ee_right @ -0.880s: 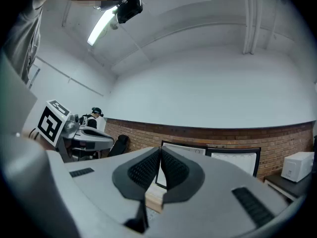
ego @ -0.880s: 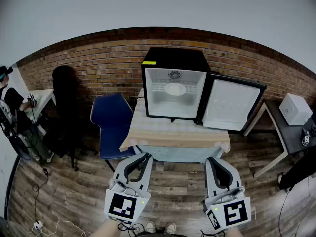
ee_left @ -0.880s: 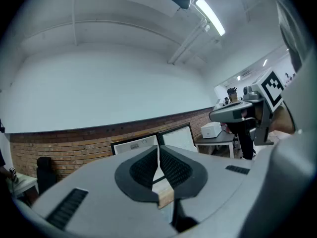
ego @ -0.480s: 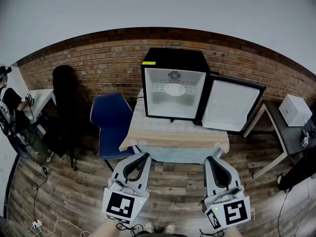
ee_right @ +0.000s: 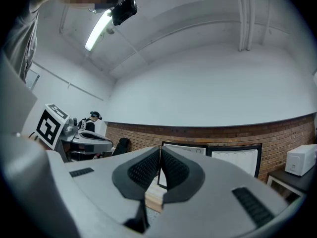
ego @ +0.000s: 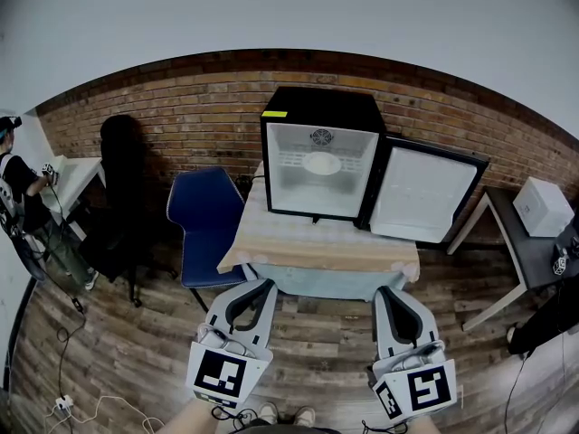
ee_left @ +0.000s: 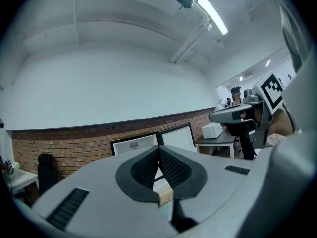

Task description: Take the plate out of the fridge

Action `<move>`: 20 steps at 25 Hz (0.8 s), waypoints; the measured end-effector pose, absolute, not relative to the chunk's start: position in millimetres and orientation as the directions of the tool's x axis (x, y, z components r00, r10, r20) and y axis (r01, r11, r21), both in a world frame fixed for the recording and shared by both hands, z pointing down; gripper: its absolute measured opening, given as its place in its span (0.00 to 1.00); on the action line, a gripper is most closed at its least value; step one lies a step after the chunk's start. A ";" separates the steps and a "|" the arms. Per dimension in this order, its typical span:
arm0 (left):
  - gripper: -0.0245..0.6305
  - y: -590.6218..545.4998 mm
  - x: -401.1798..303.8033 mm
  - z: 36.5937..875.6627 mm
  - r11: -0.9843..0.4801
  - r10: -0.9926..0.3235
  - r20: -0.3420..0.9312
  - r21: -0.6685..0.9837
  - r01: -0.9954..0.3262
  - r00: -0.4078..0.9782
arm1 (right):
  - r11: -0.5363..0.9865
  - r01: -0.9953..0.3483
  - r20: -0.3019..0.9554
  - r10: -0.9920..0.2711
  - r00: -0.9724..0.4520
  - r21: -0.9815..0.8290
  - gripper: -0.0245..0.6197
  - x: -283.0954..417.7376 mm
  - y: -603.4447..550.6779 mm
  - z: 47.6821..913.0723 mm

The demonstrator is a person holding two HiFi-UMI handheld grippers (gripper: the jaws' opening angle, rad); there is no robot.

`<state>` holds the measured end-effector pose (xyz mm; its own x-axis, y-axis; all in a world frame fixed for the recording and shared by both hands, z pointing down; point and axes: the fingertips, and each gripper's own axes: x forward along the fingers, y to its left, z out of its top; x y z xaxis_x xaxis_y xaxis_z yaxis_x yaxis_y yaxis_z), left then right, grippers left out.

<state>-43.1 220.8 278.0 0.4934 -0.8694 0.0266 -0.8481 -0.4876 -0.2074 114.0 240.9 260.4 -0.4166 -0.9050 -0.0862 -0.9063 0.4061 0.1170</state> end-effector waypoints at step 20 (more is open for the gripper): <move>0.07 225.6 -14.7 287.7 -0.449 -0.888 0.019 -0.248 -0.858 0.459 | 0.458 -0.881 -0.067 -0.882 -0.467 0.117 0.09 141.0 240.5 285.0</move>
<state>-14.7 225.6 287.7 0.4589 -0.8883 0.0191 -0.8584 -0.4488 -0.2485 141.0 240.5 285.0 -0.4669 -0.8817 -0.0674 -0.8813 0.4577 0.1174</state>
